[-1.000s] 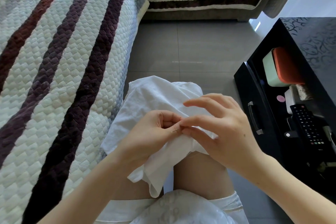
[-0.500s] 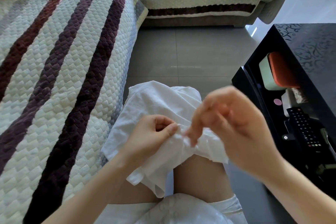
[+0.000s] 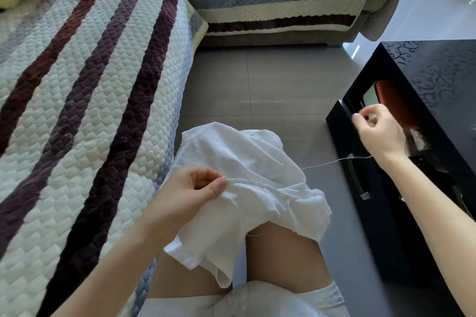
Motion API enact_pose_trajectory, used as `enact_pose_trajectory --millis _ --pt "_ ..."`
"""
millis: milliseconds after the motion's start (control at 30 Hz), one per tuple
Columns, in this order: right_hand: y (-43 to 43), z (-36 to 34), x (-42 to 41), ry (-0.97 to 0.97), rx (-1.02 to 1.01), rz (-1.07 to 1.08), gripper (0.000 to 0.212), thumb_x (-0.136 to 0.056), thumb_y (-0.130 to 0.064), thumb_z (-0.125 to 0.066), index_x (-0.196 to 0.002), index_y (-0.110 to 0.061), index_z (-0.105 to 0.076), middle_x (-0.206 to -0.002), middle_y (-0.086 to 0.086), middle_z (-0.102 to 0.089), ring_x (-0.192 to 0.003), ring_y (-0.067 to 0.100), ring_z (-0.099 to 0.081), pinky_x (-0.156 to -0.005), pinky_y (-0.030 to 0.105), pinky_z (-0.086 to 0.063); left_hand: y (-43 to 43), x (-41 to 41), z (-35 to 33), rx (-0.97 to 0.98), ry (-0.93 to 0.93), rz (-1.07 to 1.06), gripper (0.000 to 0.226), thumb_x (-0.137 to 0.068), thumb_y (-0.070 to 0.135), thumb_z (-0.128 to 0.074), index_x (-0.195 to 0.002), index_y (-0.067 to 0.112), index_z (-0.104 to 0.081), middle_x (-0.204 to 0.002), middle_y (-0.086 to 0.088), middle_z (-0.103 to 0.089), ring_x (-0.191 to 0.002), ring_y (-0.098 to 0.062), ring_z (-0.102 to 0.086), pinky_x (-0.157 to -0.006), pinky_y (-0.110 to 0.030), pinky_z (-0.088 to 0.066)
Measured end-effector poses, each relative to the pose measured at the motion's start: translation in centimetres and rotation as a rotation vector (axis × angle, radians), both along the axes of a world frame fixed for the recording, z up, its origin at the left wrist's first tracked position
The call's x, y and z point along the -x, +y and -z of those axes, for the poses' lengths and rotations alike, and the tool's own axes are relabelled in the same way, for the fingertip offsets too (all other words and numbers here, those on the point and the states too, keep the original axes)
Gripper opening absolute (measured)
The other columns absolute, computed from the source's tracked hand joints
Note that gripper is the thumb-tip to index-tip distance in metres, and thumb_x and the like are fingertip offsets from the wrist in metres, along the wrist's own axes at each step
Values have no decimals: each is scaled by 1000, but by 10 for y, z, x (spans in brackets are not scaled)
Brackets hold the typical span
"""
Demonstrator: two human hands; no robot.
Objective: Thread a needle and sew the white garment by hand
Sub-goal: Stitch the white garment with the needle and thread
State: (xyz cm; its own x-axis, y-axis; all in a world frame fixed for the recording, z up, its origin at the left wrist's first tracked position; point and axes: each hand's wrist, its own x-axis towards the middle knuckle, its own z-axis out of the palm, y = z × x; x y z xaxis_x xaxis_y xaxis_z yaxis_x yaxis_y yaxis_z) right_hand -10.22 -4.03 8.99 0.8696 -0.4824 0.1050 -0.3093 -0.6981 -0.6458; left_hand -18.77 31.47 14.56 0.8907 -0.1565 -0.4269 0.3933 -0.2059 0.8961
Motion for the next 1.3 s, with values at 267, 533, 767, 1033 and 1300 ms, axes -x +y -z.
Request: enact_pose_trajectory --millis 267,533,767,1033,1300 --pt "112 -44 55 42 -19 -908 11 -83 -31 -71 -94 -31 -74 -58 -16 -51 -58 2 -48 -60 10 -37 -3 -2 -3 -7 -24 24 10 -87 13 -64 -79 11 -70 -69 2 -70 -66 -5 -64 -62 -14 -50" --pt "120 -72 57 107 -414 -987 10 -81 -17 -70 -72 -21 -72 -68 0 -68 -63 12 -57 -60 30 -46 -4 -3 -2 -18 -40 33 12 -87 12 -64 -77 14 -70 -67 5 -70 -65 -1 -63 -61 -11 -48" --pt "61 -152 31 -312 -1719 -774 21 -86 -1 -43 -75 10 -57 -55 1 -27 -53 17 -25 -49 31 -25 -4 -13 11 -99 -9 -17 11 -89 13 -63 -82 11 -72 -72 3 -72 -71 -6 -64 -69 -17 -48" --pt "73 -72 26 150 665 -351 29 -83 -39 -68 -99 -15 -70 -76 8 -69 -77 30 -64 -58 29 -31 -3 -12 12 -94 -5 -31 10 -89 16 -65 -87 10 -72 -82 -4 -74 -78 -10 -67 -77 -22 -50" --pt "108 -72 44 -188 348 -561 52 -63 -4 -51 -106 -25 -72 -55 -18 -48 -54 3 -55 -52 20 -36 -3 -8 6 -93 -41 -9 11 -88 15 -64 -80 13 -71 -70 5 -71 -68 -2 -64 -68 -16 -49"
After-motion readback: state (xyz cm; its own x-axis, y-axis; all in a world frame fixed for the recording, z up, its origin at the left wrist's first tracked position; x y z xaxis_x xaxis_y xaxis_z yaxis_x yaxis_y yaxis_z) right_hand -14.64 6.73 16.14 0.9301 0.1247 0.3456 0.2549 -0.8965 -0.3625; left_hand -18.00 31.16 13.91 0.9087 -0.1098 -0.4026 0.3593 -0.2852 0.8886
